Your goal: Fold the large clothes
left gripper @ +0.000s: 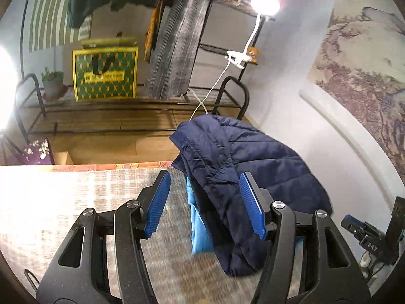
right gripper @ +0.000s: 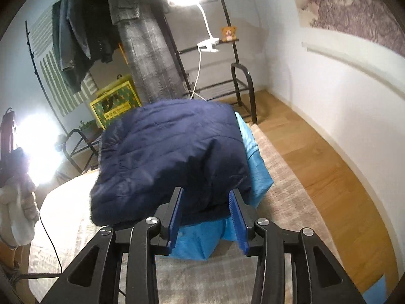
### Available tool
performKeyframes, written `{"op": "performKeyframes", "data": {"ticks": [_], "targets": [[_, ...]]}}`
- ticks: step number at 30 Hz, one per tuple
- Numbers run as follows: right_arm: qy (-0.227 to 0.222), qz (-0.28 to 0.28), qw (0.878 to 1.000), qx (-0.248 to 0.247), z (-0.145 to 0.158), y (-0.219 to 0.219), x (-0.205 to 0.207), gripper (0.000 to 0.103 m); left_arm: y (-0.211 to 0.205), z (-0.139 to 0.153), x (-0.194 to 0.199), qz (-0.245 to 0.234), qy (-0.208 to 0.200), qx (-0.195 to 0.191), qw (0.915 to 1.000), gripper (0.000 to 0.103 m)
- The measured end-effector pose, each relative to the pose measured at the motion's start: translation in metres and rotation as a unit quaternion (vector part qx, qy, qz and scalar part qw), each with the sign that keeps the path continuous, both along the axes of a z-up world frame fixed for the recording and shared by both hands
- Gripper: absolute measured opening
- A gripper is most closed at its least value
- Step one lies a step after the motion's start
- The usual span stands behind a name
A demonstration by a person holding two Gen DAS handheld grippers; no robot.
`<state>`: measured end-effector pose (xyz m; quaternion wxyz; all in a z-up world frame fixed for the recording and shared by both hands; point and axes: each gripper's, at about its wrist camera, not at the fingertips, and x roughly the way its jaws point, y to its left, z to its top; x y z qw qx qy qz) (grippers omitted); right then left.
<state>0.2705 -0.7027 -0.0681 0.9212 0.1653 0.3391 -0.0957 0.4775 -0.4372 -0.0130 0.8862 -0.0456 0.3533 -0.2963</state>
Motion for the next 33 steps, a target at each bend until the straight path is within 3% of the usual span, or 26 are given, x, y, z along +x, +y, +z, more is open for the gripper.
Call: {"op": "performKeyframes", "data": {"ticks": [15, 25, 33], "targets": [[-0.048, 0.012, 0.997, -0.06, 0.111, 0.086, -0.09, 0.041, 0.083, 0.087, -0.128, -0.045, -0.037, -0.014, 0.9982, 0.06], [-0.094, 0.016, 0.99, -0.1, 0.192, 0.141, -0.182, 0.042, 0.155, 0.149, -0.219, -0.055, -0.08, -0.03, 0.9949, 0.06], [-0.114, 0.022, 0.987, -0.113, 0.222, 0.174, -0.236, 0.045, 0.216, 0.18, -0.287, -0.067, -0.105, -0.024, 0.9919, 0.06]]}}
